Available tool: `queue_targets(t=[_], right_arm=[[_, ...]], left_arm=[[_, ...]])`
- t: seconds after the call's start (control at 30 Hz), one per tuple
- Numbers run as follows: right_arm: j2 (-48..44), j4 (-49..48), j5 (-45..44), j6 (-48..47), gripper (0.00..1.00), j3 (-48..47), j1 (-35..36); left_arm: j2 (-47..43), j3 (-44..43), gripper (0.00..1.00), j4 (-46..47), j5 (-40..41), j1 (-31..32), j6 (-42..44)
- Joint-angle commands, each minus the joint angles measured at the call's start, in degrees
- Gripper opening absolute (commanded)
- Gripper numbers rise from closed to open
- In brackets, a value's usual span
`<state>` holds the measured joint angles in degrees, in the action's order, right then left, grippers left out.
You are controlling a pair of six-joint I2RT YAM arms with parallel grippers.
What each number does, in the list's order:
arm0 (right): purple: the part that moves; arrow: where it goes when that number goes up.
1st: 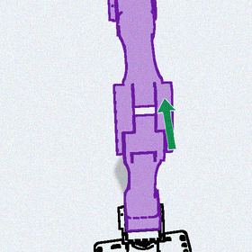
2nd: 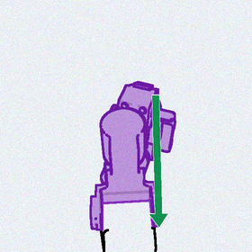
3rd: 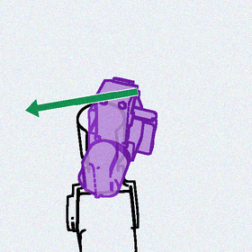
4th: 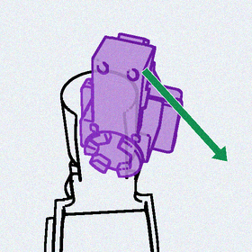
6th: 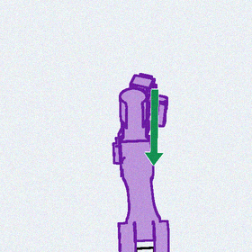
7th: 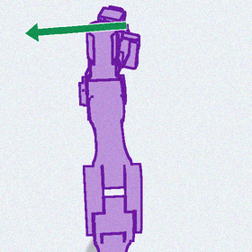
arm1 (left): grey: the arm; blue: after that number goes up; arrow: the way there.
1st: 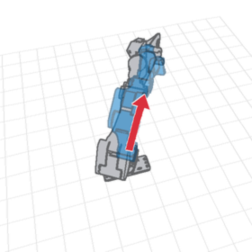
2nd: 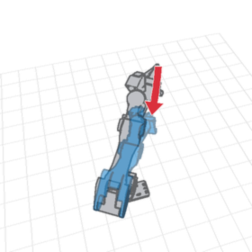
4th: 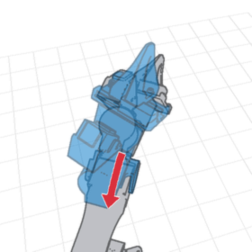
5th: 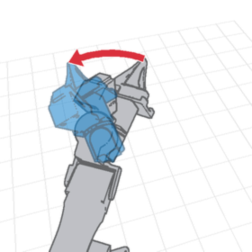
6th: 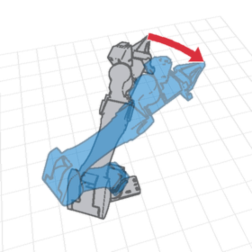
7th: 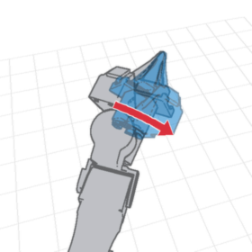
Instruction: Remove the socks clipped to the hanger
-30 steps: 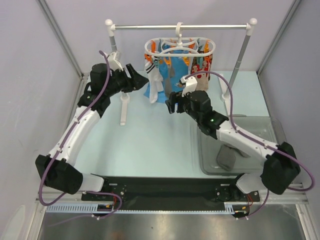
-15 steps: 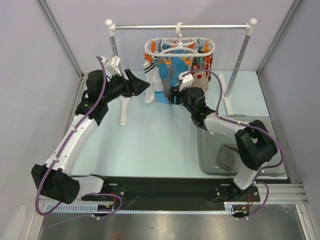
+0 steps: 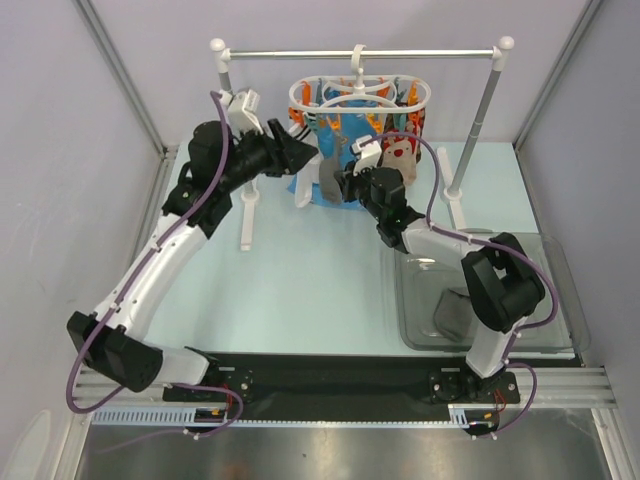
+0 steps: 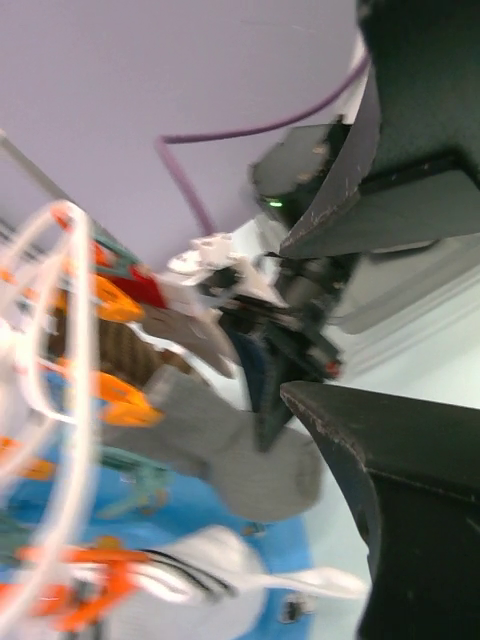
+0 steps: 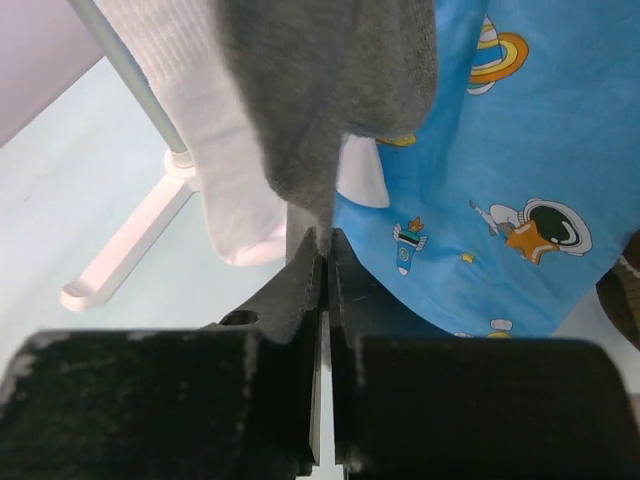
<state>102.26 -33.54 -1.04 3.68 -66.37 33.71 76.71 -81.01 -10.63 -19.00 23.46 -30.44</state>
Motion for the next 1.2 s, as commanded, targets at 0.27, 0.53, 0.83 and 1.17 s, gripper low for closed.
queue_targets(t=[0.27, 0.53, 0.83, 1.17], right_arm=[[-11.11, 3.74, 3.32, 1.59, 0.0, 1.94, 1.97], [-14.45, 3.92, 3.32, 1.94, 0.0, 4.75, 2.76], [-16.21, 4.62, 1.57, -0.17, 0.0, 5.99, 4.69], [-17.71, 4.45, 1.13, -1.75, 0.0, 5.9, 5.57]], left_arm=[[11.88, -20.14, 0.56, -4.31, 12.23, 3.87, 3.37], [16.8, -25.33, 0.63, -9.22, 18.3, 8.0, 2.49], [22.43, -32.0, 0.67, -14.14, 22.43, 8.7, -0.41], [28.14, -40.79, 0.63, -19.77, 26.29, 9.85, 0.82]])
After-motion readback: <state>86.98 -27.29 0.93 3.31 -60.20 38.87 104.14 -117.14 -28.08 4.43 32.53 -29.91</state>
